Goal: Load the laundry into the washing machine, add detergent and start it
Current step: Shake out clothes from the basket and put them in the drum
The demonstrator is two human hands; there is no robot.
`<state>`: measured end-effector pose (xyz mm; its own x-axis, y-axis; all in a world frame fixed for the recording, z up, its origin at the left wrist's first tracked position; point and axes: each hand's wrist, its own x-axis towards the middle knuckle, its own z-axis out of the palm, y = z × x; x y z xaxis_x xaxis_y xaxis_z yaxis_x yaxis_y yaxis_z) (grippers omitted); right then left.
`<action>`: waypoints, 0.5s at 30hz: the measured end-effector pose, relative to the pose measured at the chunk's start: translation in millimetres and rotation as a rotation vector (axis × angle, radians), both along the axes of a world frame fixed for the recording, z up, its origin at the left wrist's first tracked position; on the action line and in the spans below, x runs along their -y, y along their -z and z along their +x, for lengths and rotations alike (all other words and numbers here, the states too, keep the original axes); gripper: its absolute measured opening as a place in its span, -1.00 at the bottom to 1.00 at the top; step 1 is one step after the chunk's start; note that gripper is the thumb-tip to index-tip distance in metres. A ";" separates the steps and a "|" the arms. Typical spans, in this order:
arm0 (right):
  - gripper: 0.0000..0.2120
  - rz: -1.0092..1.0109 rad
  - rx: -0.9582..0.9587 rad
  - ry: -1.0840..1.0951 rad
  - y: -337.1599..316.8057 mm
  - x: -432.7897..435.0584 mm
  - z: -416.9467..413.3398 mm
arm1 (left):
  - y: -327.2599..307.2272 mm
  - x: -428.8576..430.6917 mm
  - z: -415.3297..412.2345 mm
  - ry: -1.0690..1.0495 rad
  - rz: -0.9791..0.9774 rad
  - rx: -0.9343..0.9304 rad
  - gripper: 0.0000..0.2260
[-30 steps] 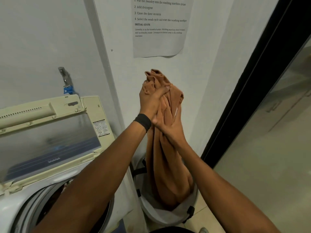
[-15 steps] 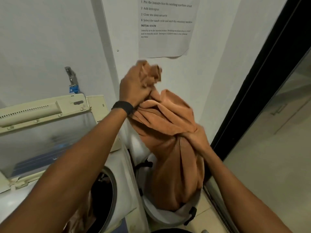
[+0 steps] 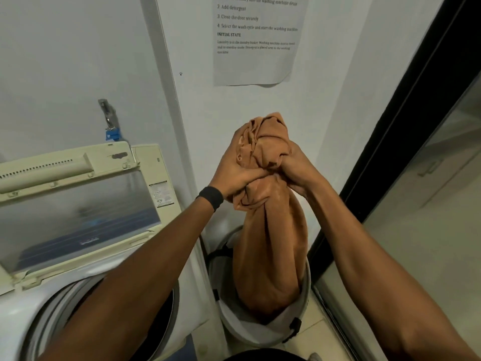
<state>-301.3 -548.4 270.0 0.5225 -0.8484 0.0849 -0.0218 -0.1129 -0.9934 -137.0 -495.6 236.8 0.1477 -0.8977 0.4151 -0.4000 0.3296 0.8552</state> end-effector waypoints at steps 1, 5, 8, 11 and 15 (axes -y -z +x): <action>-0.54 -0.054 -0.006 -0.002 2.2 1.9 -2.4 | 0.4 1.8 -0.3 -0.058 -0.044 -0.031 -0.24; -0.36 -0.305 -0.086 0.198 30.8 -10.4 -14.7 | -13.5 6.5 5.0 -0.249 -0.167 -0.221 -0.65; -0.25 -0.139 -0.352 0.043 110.0 -29.6 -19.7 | -28.0 14.1 10.1 -0.278 -0.208 -0.295 -0.71; -0.36 0.001 -0.564 -0.043 186.1 -39.1 -27.8 | -36.9 21.3 10.2 -0.299 -0.253 -0.311 -0.71; -0.98 -0.071 -0.427 0.080 110.4 -50.9 -29.4 | -33.5 17.0 27.6 -0.489 -0.246 -0.182 -0.64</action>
